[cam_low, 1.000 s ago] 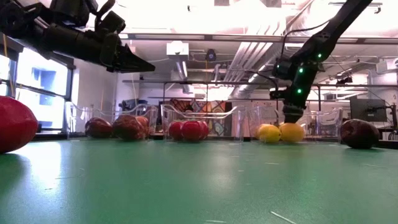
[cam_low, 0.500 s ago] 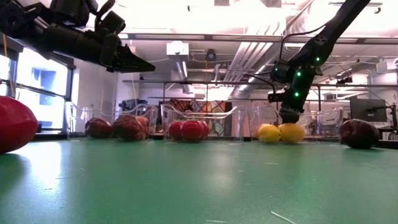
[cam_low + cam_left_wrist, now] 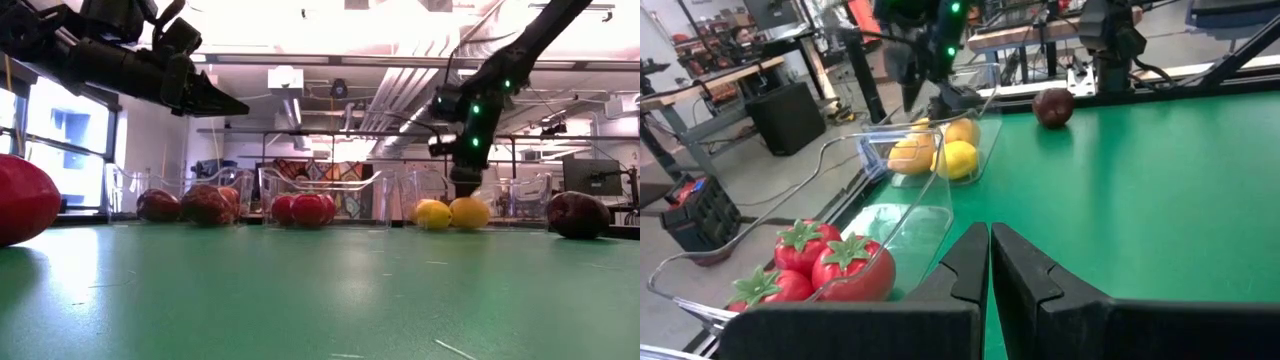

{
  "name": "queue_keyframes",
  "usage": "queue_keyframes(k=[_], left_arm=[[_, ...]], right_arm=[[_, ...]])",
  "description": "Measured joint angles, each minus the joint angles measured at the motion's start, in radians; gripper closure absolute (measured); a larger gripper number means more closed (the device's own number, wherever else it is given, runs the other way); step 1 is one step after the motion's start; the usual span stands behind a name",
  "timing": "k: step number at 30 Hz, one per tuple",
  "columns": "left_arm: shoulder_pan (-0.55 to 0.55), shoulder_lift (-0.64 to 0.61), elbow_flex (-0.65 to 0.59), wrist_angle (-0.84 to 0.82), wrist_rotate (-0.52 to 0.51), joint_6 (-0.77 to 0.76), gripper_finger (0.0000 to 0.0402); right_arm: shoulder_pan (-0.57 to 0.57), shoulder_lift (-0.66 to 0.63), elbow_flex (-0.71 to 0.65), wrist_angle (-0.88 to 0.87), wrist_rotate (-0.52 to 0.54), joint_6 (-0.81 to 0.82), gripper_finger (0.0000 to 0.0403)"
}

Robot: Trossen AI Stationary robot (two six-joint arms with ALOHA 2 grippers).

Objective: Sort produce into baskets
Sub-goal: Put the tomato into the middle transparent bin

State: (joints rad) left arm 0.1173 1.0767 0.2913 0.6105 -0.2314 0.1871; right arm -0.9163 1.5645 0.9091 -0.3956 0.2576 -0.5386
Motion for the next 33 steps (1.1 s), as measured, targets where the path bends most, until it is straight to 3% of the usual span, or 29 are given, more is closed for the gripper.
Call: queue_keyframes(k=[3,8,12,15,20,24,27,33], left_arm=[[0.000,0.000,0.000,0.000,0.000,-0.002,0.0397],[0.000,0.000,0.000,0.000,0.000,-0.001,0.0397],[0.000,0.000,0.000,0.000,0.000,-0.001,0.0397],[0.000,0.000,0.000,0.000,0.000,-0.001,0.0397],[0.000,0.000,0.000,0.000,0.000,-0.001,0.0399],[-0.003,0.000,0.000,-0.001,0.002,0.001,0.0401],[-0.042,-0.006,0.002,-0.049,0.059,0.031,0.0401],[-0.191,-0.035,0.133,-0.435,0.099,-0.024,0.0401]], right_arm=[[0.024,-0.047,0.042,-0.072,0.049,0.013,0.0121],[0.065,-0.160,0.101,-0.171,0.045,0.083,0.0121],[0.104,-0.271,0.121,-0.284,0.017,0.201,0.0127],[0.133,-0.355,0.106,-0.332,-0.068,0.311,0.0152],[0.235,-0.486,-0.016,-0.234,-0.263,0.387,0.0235],[0.351,-0.565,-0.158,-0.086,-0.268,0.448,0.0322],[0.451,-0.607,-0.258,0.014,-0.270,0.481,0.0383],[0.644,-0.664,-0.362,0.165,-0.190,0.558,0.0384]])
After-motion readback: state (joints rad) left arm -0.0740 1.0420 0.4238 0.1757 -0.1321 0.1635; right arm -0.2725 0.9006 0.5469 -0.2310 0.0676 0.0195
